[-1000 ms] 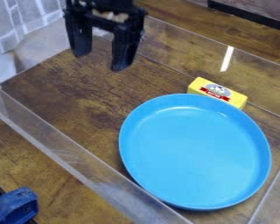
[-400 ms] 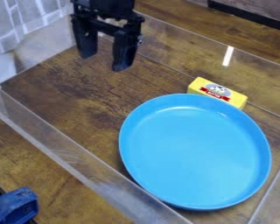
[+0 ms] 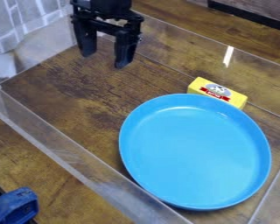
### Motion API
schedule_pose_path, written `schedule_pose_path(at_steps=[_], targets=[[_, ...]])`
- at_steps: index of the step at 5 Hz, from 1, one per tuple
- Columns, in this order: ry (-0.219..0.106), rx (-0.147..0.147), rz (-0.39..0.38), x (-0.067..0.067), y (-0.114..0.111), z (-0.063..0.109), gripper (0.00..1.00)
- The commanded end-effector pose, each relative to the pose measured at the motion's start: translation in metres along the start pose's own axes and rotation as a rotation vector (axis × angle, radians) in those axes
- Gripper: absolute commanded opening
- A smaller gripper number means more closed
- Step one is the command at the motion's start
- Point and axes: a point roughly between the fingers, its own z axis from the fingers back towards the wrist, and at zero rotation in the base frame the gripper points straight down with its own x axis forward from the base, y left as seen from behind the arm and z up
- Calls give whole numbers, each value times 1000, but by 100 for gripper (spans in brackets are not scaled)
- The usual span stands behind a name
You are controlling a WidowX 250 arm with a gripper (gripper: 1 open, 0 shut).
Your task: Remove the green object from inside the blue tray and put it on the table
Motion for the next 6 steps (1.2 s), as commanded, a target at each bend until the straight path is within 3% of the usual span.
schedule_pose_path(at_steps=[1,2,5,6], targets=[[-80,3,-47,8,19,11,100],[-97,1,-110,11,34,3,100],[-132,-7,-250,37,34,5,100],[-140,-2,-258,34,37,6,100]])
